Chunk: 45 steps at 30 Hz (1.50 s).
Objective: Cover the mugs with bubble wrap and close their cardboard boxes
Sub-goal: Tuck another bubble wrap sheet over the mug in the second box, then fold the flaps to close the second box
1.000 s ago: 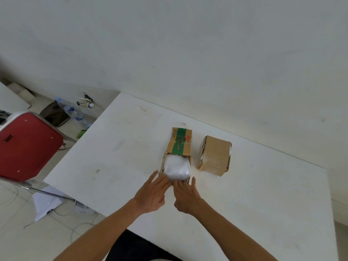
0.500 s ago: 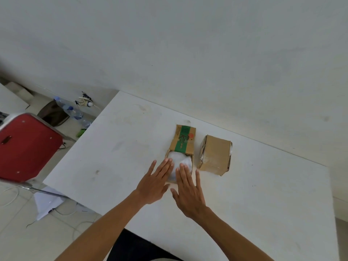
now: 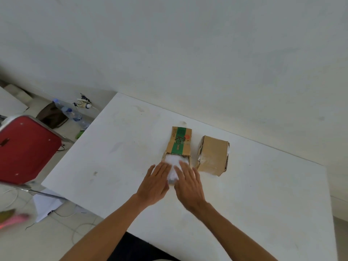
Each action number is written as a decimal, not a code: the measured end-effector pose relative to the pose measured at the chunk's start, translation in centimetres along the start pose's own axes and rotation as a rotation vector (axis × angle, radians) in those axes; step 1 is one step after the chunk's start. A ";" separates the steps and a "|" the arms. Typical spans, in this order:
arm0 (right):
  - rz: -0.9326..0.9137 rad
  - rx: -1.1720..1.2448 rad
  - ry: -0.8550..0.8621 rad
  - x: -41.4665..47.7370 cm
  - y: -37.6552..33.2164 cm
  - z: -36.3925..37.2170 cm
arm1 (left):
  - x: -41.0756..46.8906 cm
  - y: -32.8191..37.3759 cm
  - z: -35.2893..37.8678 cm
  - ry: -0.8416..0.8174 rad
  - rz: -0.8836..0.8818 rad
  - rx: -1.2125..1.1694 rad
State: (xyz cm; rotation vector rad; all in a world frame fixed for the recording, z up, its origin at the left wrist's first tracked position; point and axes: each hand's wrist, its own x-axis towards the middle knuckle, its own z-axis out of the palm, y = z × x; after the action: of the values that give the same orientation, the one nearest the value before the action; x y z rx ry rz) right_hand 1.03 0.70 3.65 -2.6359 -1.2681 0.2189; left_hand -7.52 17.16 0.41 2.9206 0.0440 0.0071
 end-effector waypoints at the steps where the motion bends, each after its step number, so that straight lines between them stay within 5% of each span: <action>1: 0.024 0.024 0.004 0.9 -0.2 -0.2 | 1.0 -0.1 -0.4 0.003 -0.009 -0.004; 9: 0.143 -0.107 -0.109 1.8 2.2 1.7 | 3.1 -0.7 -0.3 -0.157 0.008 0.147; 33: -0.030 -0.245 -0.243 0.1 2.2 0.5 | -0.4 2.9 1.3 -0.144 -0.233 0.021; 36: -0.076 -0.111 -0.254 0.0 3.2 0.4 | -0.8 2.0 0.6 -0.038 -0.152 -0.123; 39: 0.122 0.339 -0.147 0.4 3.6 0.0 | 0.0 1.0 -1.0 0.129 -0.405 -0.478; 42: 0.244 0.504 -0.070 1.7 2.9 -1.2 | 2.3 -0.8 -2.9 0.005 -0.712 -0.891; 45: 0.299 0.529 -0.084 2.9 2.3 -1.7 | 4.2 -1.8 -4.4 -0.111 -0.689 -0.963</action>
State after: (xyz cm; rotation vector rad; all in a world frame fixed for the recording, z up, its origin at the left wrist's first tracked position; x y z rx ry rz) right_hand 4.94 1.39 4.55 -2.3461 -0.6986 0.6226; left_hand -3.38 20.05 4.34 1.8243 0.7792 -0.1872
